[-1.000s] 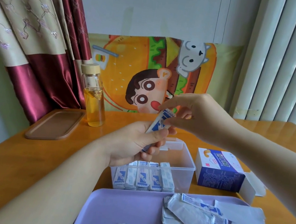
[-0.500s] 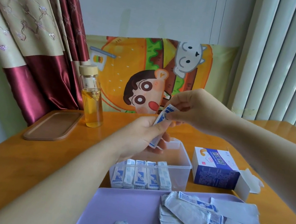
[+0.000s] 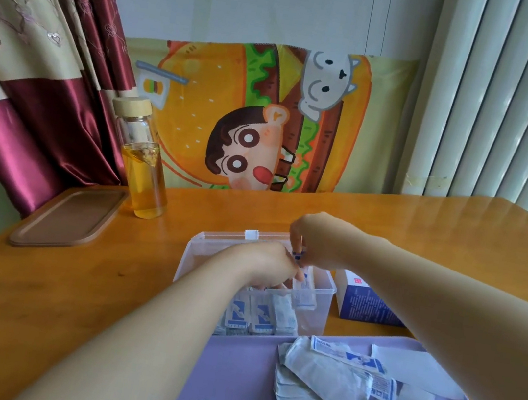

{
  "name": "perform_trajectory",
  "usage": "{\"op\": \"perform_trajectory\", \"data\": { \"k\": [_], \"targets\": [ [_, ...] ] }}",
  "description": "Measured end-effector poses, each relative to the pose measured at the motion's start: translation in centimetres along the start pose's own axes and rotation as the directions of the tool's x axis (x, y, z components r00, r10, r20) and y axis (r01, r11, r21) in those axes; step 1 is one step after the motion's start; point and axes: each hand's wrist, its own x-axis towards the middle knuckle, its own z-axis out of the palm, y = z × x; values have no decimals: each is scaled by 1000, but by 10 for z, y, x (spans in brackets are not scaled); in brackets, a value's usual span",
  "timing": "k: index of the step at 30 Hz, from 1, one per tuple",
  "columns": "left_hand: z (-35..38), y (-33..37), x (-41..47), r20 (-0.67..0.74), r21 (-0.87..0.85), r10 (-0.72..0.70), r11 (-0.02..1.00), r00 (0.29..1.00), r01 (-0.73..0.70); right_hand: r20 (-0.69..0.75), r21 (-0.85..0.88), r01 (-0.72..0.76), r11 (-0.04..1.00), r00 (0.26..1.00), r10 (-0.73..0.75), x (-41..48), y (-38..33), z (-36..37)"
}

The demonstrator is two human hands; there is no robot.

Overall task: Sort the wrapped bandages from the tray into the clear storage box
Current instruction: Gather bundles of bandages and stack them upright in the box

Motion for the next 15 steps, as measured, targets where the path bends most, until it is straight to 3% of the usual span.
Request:
{"op": "perform_trajectory", "data": {
  "k": [4,8,12,15],
  "targets": [
    [4,1,4,118,208,0,978,993,-24,41,-223,77,972,997,-70,3,-8,11],
    [6,-1,9,152,369,27,926,988,-82,83,-331,120,936,992,-98,5,-10,16],
    [2,-11,12,105,222,-7,975,994,-17,120,-430,153,890,986,-112,3,-13,19],
    [-1,-17,12,82,301,-6,953,997,-19,114,-468,176,866,984,-138,0,-15,19]
  ]
}}
